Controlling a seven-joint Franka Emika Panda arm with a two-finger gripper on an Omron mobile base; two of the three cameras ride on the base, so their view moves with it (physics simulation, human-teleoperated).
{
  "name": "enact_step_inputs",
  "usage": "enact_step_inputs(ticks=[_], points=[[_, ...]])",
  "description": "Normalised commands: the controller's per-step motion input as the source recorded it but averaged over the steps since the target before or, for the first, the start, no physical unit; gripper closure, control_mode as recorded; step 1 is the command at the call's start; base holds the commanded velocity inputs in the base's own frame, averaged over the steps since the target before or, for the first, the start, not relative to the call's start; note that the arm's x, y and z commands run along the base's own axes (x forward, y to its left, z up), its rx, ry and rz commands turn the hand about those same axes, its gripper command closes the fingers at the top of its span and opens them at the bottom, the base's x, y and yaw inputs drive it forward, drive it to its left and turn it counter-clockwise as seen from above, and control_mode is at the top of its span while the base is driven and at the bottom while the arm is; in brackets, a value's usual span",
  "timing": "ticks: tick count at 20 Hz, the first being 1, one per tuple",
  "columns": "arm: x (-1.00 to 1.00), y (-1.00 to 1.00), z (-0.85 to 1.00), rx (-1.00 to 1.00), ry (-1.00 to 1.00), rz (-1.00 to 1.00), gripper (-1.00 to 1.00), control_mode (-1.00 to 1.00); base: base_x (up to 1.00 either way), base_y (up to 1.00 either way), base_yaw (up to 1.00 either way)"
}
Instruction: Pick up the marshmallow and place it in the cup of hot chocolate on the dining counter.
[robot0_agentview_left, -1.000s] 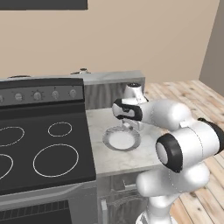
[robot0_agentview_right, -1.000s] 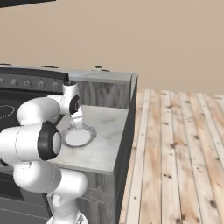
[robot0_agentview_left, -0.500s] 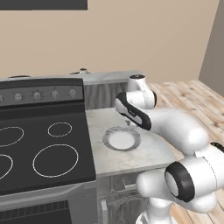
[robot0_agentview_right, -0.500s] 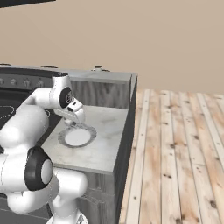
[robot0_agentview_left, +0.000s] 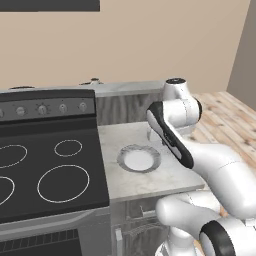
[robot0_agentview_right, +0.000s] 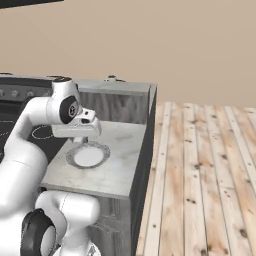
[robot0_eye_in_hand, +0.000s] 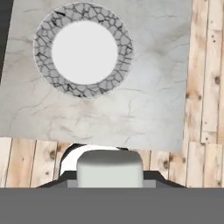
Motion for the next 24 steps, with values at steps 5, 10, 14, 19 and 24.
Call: enact_step_inputs(ticks=[5,10,14,19,24], points=[[-0.06,-0.24,0.49,0.09,-0.04,0.32,1.0,-1.0,0.0,0.0,0.0],[-0.06,0.0,0.32,0.1,-0.17,0.12,1.0,-1.0,0.0,0.0,0.0],[-0.18,0.01,0.25,0.03,-0.19,0.02,1.0,-1.0,0.0,0.0,0.0],[-0.51,0.0,0.29,0.0,-0.07,-0.01,1.0,-1.0,0.0,0.0,0.0],[-0.48,0.0,0.26,0.0,0.0,-0.05,1.0,-1.0,0.0,0.0,0.0]])
